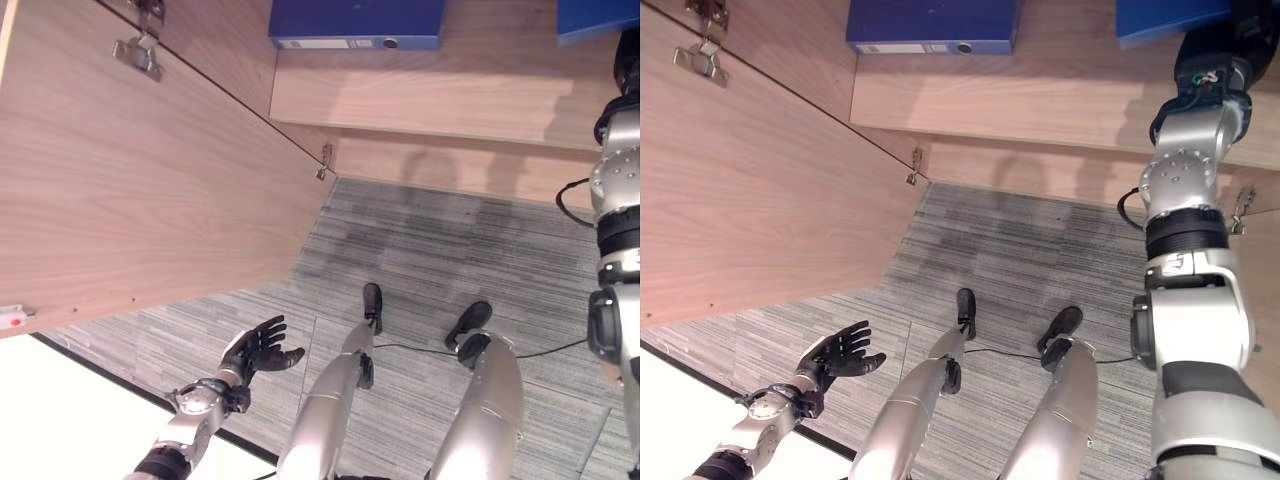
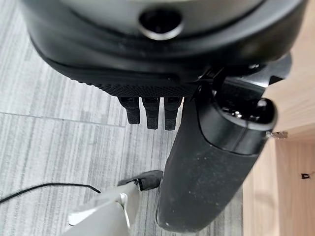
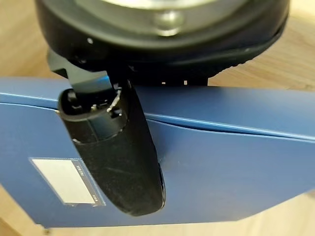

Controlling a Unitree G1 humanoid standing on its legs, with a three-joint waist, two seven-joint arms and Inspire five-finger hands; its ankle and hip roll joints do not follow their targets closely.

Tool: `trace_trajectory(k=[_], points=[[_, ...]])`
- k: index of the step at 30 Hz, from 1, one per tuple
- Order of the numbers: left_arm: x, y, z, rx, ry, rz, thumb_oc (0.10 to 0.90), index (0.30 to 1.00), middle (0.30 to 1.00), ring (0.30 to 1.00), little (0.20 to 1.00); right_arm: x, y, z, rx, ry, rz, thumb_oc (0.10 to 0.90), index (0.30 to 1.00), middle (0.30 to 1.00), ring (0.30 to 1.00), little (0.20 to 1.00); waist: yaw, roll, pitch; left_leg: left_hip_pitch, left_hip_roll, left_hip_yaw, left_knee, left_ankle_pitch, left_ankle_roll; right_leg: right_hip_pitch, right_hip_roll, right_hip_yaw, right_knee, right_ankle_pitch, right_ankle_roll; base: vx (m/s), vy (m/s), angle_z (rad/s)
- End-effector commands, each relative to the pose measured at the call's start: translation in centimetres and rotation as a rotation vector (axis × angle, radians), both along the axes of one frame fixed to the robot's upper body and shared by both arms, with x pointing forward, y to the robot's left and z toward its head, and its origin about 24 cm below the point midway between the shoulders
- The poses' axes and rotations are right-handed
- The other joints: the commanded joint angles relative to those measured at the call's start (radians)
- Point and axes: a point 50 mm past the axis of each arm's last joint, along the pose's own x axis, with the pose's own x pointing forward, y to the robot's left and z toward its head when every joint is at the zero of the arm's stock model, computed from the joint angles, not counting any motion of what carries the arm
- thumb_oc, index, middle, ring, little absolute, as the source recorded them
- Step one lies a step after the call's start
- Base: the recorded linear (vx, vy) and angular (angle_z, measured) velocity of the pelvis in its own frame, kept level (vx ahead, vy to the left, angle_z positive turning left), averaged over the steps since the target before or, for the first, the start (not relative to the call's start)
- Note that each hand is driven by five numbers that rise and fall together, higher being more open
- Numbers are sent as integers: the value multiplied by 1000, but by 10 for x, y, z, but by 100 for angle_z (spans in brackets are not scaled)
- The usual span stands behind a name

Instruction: Put the empty folder in the office cabinet

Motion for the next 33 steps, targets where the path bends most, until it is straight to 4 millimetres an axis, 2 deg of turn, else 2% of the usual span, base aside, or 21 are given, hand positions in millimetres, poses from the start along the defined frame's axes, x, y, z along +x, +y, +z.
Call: trace_trajectory(k=[1,7,11,13,17,18,20,21,22,24,25,29,31,33], points=[[-33,31,-14,112,117,-2,800,900,900,900,900,-31,-7,76,-189,-182,-51,800,900,900,900,900,44,9,-84,174,-23,-34,33,-333,9,-9,80,107,-110,109,133,-6,-7,4],[-32,33,-11,112,118,-33,800,900,900,900,900,-7,-1,47,-392,74,-13,800,900,900,900,900,52,7,-76,183,-17,-36,5,-317,7,-16,84,104,-115,116,131,-4,-4,1],[-35,36,-11,99,123,-28,800,900,900,900,900,2,15,34,-532,131,46,800,900,900,900,900,55,4,-67,194,-10,-40,-10,-309,5,-13,89,100,-122,122,129,-3,-8,0],[-38,40,-13,84,134,0,800,900,900,900,900,4,30,31,-602,98,104,800,900,900,900,900,54,-1,-62,203,-7,-41,-19,-305,3,-9,91,96,-124,127,131,0,0,0],[-42,41,-17,83,146,11,800,900,900,900,900,6,39,22,-725,118,141,800,900,900,900,900,52,-4,-55,215,-4,-43,-31,-299,1,-4,90,91,-126,133,133,0,0,0],[-42,42,-17,82,146,13,800,900,900,900,900,6,40,18,-775,137,146,800,900,900,900,900,50,-5,-53,218,-3,-42,-35,-298,0,-4,90,91,-127,136,134,0,0,0],[-46,43,-20,77,155,10,800,900,900,900,900,3,40,11,-992,200,143,800,900,900,900,900,44,-12,-46,229,4,-43,-51,-290,-4,-4,87,87,-133,147,138,0,0,0],[-46,43,-20,76,154,9,800,900,900,900,900,3,40,11,-994,201,142,800,900,900,900,900,44,-11,-45,230,4,-43,-52,-290,-3,-4,87,87,-133,147,138,0,0,0],[-50,45,-21,78,162,6,800,900,900,900,900,-2,44,9,-1116,206,152,800,900,900,900,900,39,-15,-42,235,6,-43,-60,-287,-5,-4,87,84,-135,152,141,0,0,0],[-51,45,-21,78,166,3,800,900,900,900,900,-5,47,8,-1168,193,172,800,900,900,900,900,35,-15,-41,238,7,-44,-64,-285,-6,-2,88,82,-139,155,143,0,0,0],[-56,47,-24,86,178,2,800,900,900,900,900,-11,45,6,-1246,194,175,800,900,900,900,900,30,-16,-41,245,9,-43,-74,-281,-9,2,87,79,-145,161,147,0,0,0],[-60,50,-25,108,188,-16,800,900,900,900,900,-18,31,9,-1333,230,99,800,900,900,900,900,24,-16,-42,257,11,-43,-87,-278,-10,6,85,79,-150,169,153,2,2,-1],[-67,53,-30,128,225,-17,800,900,900,900,900,-21,10,10,-1460,358,-24,800,900,900,900,900,17,-23,-44,266,13,-41,-94,-277,-10,7,83,82,-159,180,156,5,18,1],[-71,56,-31,134,235,-15,800,900,900,900,900,-24,4,10,-1614,451,-87,800,900,900,900,900,7,-28,-42,268,13,-37,-98,-276,-10,7,82,84,-166,188,159,2,17,0]])
